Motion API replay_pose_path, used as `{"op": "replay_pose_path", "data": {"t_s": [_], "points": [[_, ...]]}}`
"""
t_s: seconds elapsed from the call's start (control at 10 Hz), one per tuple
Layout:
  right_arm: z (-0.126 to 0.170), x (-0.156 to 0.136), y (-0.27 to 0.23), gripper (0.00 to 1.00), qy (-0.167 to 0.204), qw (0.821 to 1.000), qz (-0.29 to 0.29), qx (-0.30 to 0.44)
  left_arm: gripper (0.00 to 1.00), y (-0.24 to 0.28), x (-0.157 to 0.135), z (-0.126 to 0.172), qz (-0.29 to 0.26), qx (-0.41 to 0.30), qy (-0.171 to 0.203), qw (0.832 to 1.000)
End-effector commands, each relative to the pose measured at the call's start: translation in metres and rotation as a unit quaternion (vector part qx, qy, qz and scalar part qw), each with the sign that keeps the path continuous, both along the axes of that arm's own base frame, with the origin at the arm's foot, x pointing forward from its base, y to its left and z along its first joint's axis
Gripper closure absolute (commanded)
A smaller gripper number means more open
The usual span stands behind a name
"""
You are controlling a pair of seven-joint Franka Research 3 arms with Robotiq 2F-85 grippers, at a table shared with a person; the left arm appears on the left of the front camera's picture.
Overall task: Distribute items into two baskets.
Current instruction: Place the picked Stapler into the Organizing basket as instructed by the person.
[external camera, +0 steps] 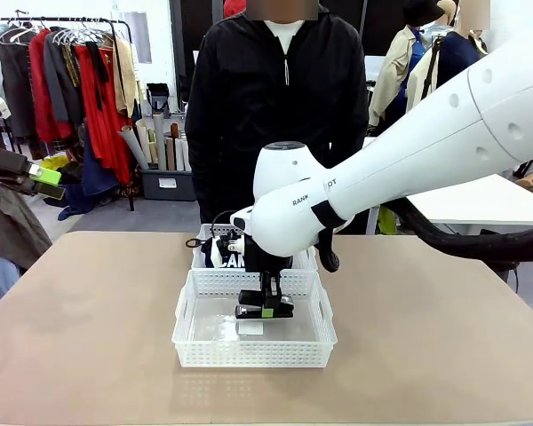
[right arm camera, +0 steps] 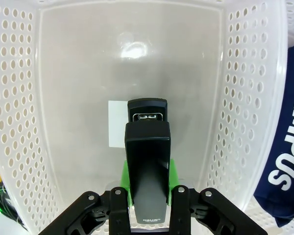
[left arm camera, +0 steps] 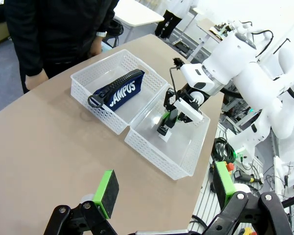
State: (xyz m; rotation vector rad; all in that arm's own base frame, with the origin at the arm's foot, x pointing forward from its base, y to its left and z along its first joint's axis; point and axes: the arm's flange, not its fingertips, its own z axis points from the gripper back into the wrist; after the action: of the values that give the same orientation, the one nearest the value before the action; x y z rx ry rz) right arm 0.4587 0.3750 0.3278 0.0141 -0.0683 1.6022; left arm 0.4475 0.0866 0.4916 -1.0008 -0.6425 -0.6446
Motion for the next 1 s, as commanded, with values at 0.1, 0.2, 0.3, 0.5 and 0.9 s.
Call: {"op": "replay_pose_path", "data": {"t_s": [0.1, 0.2, 0.3, 0.5, 0.9], "points": [[-0.003, 0.004, 0.004, 1.00, 0.000, 1.000, -0.013, 0.021, 0.00, 0.000, -0.002, 0.001, 0.001, 0.000, -0.001, 1.000], [-0.006, 0.005, 0.006, 1.00, 0.002, 1.000, -0.016, 0.018, 0.00, 0.000, -0.002, 0.001, 0.001, 0.000, -0.001, 1.000], [-0.007, 0.006, 0.006, 1.00, 0.004, 1.000, -0.020, 0.018, 0.00, 0.000, -0.002, 0.001, 0.001, 0.000, -0.001, 1.000], [-0.006, 0.004, 0.007, 0.67, -0.001, 1.000, -0.022, 0.020, 0.00, 0.000, -0.002, 0.001, 0.001, 0.000, -0.001, 1.000], [0.020, -0.015, 0.007, 0.00, -0.029, 0.998, -0.051, 0.027, 0.00, 0.000, -0.002, 0.001, 0.001, 0.000, -0.001, 1.000]]}}
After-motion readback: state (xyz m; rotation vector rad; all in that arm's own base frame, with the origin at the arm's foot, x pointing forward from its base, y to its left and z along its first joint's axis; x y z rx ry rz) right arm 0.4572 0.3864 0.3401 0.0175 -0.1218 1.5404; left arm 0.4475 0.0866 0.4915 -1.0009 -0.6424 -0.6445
